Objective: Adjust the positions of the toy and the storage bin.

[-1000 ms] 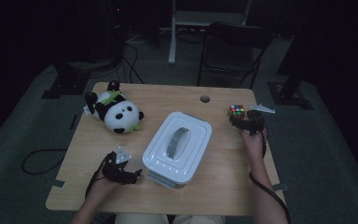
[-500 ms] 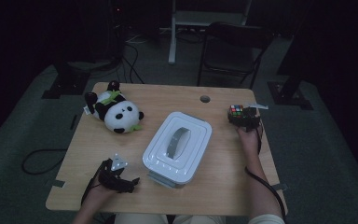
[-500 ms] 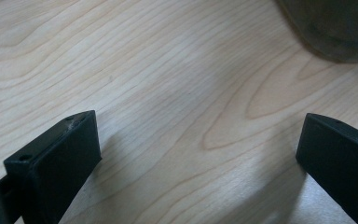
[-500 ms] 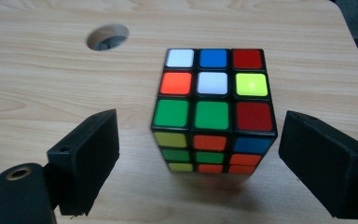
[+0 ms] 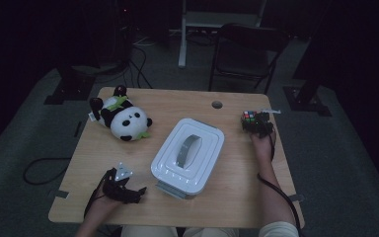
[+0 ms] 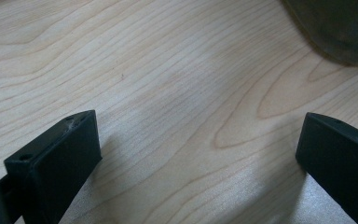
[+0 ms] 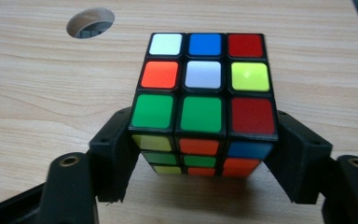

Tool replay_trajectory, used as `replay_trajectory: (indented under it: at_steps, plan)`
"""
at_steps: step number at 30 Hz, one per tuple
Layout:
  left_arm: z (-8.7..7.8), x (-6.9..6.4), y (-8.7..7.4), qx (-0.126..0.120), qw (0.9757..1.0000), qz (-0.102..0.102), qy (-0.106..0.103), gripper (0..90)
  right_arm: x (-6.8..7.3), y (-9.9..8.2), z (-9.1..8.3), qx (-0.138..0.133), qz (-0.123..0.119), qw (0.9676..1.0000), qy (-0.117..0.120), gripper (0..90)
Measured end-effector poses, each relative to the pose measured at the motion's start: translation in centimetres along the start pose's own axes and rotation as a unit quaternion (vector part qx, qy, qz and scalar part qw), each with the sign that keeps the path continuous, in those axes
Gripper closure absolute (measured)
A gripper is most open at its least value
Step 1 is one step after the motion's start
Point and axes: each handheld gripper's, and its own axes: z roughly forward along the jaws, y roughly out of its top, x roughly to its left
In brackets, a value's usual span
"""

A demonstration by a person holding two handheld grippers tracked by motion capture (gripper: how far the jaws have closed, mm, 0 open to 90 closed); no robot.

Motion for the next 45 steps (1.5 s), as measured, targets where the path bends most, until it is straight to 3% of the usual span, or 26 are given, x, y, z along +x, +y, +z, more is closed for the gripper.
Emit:
replay_trajectory:
  at_steps: [7, 14, 20, 26, 38, 45]
  plan:
    - [0.0, 0.0, 0.0, 0.000, 1.0000, -0.001, 0.001, 0.5, -0.2, 0.1, -0.5, -0.009, 0.015, 0.9998, 0.010, 33.8]
    - [0.0, 0.0, 0.0, 0.000, 1.0000, -0.001, 0.001, 0.5, -0.2, 0.1, -1.4, -0.019, 0.012, 0.9997, 0.005, 34.0]
    - [0.0, 0.0, 0.0, 0.000, 1.0000, -0.001, 0.001, 0.5, 0.0, 0.1, -2.6, -0.023, -0.004, 0.9997, 0.007, 34.0]
    - [0.0, 0.0, 0.0, 0.000, 1.0000, 0.000, 0.001, 0.5, 0.7, -0.7, -4.8, -0.037, -0.027, 0.9989, 0.012, 34.0]
    - [0.0, 0.1, 0.0, -0.001, 1.0000, -0.007, 0.005, 0.5, 1.4, -2.4, -9.4, -0.055, -0.066, 0.9963, -0.007, 34.0]
    - [0.0, 0.1, 0.0, -0.001, 1.0000, -0.007, 0.005, 0.5, 1.5, -4.0, -11.7, -0.065, -0.075, 0.9951, -0.004, 34.0]
